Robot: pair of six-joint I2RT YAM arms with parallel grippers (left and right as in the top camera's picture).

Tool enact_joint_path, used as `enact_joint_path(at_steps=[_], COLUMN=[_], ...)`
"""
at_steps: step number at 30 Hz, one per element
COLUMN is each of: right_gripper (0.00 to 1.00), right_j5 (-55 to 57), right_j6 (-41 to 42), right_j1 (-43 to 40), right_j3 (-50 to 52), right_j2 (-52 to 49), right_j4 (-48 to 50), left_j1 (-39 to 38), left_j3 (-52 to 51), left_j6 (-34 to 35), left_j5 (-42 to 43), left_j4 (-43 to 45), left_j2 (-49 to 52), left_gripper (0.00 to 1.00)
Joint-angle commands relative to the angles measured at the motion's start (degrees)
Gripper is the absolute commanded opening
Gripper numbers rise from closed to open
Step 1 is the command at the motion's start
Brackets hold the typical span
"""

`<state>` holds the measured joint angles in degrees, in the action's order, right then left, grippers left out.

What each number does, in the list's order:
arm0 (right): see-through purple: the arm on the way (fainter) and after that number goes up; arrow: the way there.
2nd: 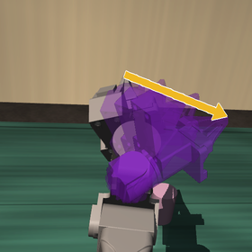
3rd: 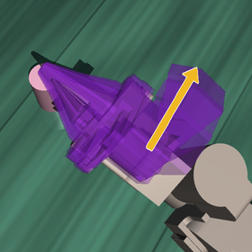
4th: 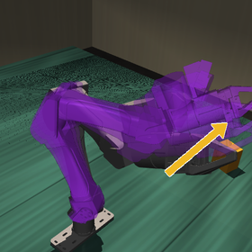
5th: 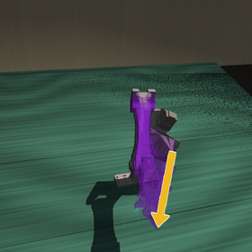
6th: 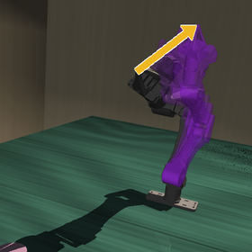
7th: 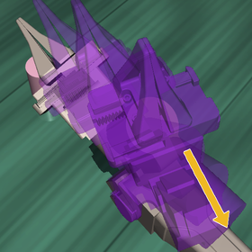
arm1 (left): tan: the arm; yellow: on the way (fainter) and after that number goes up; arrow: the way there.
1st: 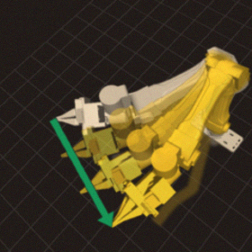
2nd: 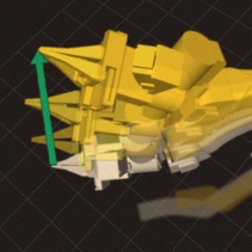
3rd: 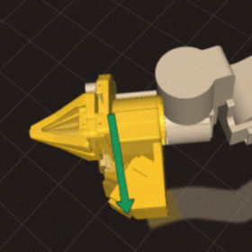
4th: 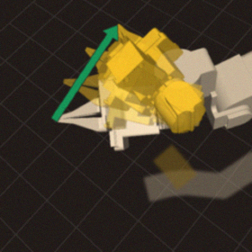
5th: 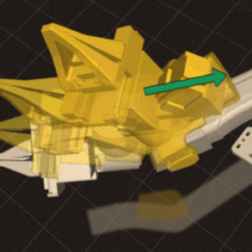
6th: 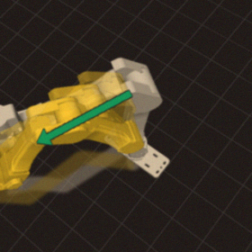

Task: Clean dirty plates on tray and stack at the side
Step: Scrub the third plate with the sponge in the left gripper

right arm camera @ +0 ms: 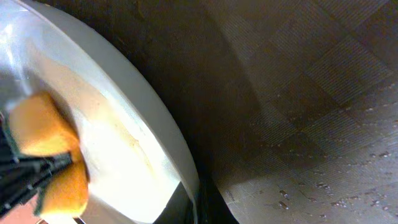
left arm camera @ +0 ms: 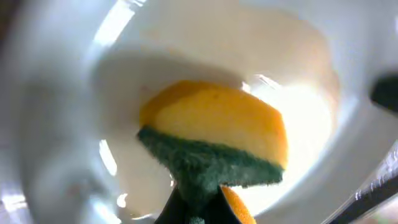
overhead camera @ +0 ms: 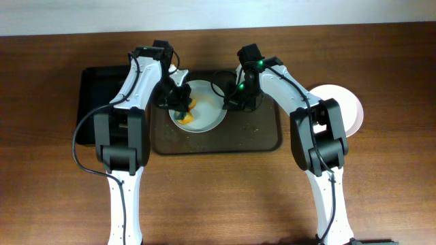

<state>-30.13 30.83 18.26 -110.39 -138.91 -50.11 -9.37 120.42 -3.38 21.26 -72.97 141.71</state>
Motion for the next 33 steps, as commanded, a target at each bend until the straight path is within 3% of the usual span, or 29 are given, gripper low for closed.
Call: enact_joint_path(at_steps=[1, 4, 7, 11, 15, 17, 19, 25, 28, 30, 33], right_gripper=[0.04, 0.04, 0.04, 0.04, 0.04, 0.04, 0.04, 0.04, 0.04, 0.04, 0.04], right_j5=[3.76, 3.76, 3.76, 3.76, 3.76, 3.78, 3.78, 3.78, 3.78, 3.78, 3.78], right_j6=[1.09, 1.09, 1.09, 1.09, 1.09, 1.09, 1.07, 1.09, 1.07, 1.07, 1.09], right_j1=[-0.28, -0.28, -0.28, -0.28, -0.28, -0.28, -0.28, -0.28, -0.28, -0.28, -0.28], right_j3=[2.12, 2.12, 2.12, 2.12, 2.12, 2.12, 2.12, 2.12, 2.12, 2.12, 2.12], right_j2=[-1.29, -1.29, -1.29, -1.29, -1.29, -1.29, -1.29, -1.29, -1.29, -1.29, -1.29], right_j4=[-0.37, -0.37, -0.39, -0.42, -0.42, -0.39, -0.37, -0.37, -0.37, -0.33, 0.24], left_j1=[-2.12, -3.78, -5.18, -5.11, -5.11, -5.09, -5.05, -5.05, -5.05, -5.11, -5.16], left_j3=[-1.75, -1.81, -1.81, -1.81, -1.81, -1.81, -1.81, -1.81, -1.81, -1.81, -1.81], left_j6=[-17.51, -22.18, -22.25, -18.86, -3.30, 3.02, 4.26, 4.13, -0.13, -7.69, -21.53], left_j5=[4.85, 4.85, 0.52, -2.25, -24.57, -35.85, -40.79, -40.81, -40.26, -35.95, -15.04], left_j4=[-0.20, 0.76, 5.14, 18.21, 30.16, 29.94, 25.35, 5.86, -0.26, -3.72, -5.35], left_j2=[2.58, 2.75, 2.78, 2.78, 2.78, 2.78, 2.78, 2.78, 2.78, 2.78, 2.78], left_gripper=[0.01, 0.00, 0.00, 0.00, 0.00, 0.00, 0.00, 0.00, 0.01, 0.00, 0.01])
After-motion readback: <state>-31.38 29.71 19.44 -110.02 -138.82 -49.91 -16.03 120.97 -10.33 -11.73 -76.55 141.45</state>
